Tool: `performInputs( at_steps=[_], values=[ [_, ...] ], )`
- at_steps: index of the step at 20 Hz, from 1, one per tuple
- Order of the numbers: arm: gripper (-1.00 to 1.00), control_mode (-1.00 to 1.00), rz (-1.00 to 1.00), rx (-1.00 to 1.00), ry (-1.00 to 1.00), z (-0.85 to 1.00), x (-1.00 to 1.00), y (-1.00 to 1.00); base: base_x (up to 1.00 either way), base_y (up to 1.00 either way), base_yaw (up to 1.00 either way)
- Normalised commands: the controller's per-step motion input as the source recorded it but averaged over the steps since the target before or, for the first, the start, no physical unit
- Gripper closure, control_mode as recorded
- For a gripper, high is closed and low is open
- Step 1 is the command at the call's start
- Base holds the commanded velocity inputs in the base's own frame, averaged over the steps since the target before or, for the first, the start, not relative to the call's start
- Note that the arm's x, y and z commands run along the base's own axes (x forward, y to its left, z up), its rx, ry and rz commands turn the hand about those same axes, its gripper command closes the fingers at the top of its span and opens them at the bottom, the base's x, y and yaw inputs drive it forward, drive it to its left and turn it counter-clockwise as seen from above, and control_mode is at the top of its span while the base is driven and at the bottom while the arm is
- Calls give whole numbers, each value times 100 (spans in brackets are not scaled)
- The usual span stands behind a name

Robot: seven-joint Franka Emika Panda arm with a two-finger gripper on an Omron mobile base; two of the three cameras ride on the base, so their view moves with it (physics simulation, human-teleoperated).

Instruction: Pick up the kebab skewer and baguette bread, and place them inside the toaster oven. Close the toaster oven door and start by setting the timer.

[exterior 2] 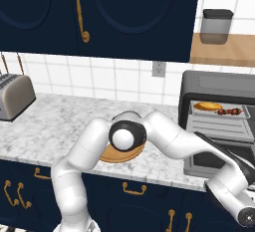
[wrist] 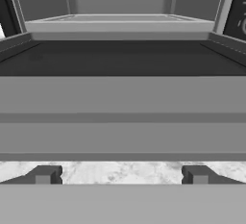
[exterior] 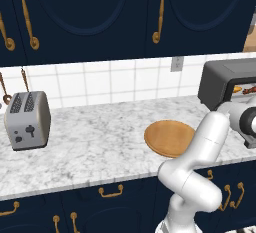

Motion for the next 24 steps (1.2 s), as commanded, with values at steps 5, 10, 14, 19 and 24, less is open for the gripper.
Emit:
performInputs(
  at_steps=[5, 10, 14, 19, 24],
  values=[
    [-100, -100, 0, 0, 0, -4, 33, 1, 0, 0, 0],
    [-100, -100, 0, 0, 0, 2, 26, 4, 0, 0, 0],
    [-100, -100, 0, 0, 0, 24, 28, 6, 0, 0, 0],
    [-100, -100, 0, 0, -1, 30, 32, 8, 0, 0, 0],
    [-100, -100, 0, 0, -1, 31, 30, 6, 0, 0, 0]
  ],
)
